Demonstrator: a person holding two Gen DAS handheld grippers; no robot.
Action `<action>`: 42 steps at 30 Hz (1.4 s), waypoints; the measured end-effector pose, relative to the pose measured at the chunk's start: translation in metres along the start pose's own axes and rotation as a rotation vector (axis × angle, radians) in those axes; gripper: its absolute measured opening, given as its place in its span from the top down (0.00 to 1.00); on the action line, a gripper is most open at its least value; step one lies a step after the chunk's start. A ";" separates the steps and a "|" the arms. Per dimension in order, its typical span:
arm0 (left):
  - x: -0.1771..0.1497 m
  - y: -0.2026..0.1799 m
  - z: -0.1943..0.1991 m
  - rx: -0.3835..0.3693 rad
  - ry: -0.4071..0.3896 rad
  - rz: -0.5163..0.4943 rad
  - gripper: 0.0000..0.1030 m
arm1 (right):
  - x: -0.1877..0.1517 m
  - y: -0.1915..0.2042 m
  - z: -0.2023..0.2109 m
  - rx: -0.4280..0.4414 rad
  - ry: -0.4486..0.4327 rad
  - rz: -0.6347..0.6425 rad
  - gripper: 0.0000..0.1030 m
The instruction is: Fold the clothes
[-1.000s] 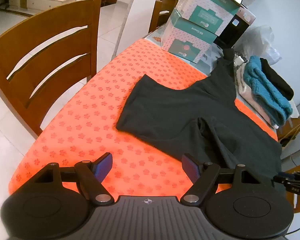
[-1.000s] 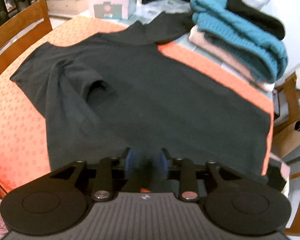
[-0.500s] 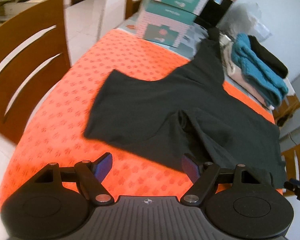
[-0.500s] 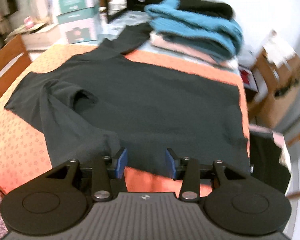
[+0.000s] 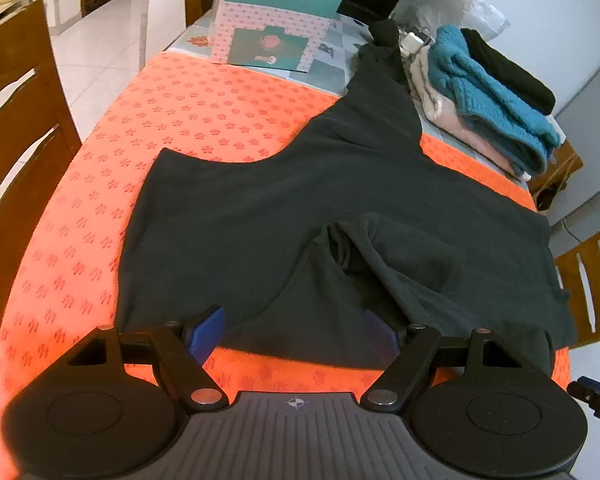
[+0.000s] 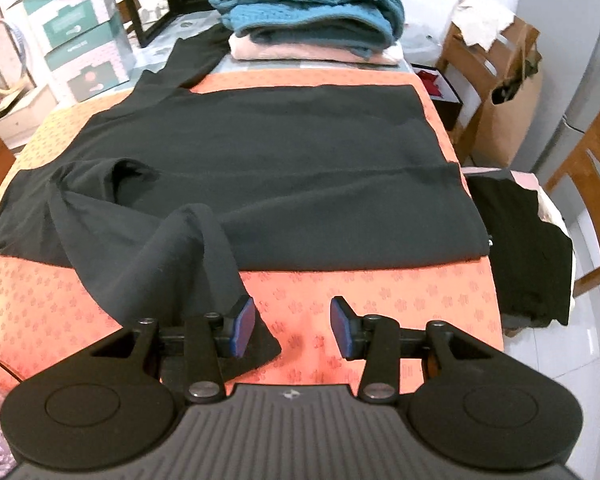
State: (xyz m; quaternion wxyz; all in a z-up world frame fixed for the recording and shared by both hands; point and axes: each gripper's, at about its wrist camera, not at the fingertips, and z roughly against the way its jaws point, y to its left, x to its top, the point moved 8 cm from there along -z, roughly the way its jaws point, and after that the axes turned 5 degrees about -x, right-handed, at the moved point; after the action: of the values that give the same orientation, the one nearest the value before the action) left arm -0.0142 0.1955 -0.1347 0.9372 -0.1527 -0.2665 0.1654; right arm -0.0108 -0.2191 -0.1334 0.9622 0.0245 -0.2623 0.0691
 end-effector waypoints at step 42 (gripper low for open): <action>0.016 -0.011 -0.074 0.011 0.091 -0.194 0.72 | -0.026 0.005 -0.015 0.103 0.022 -0.180 0.45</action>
State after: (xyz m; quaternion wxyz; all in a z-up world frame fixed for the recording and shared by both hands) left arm 0.0424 0.1769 -0.1835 0.9608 -0.1285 -0.2362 0.0680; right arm -0.0264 -0.2163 -0.1599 0.9648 0.0966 -0.2446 -0.0040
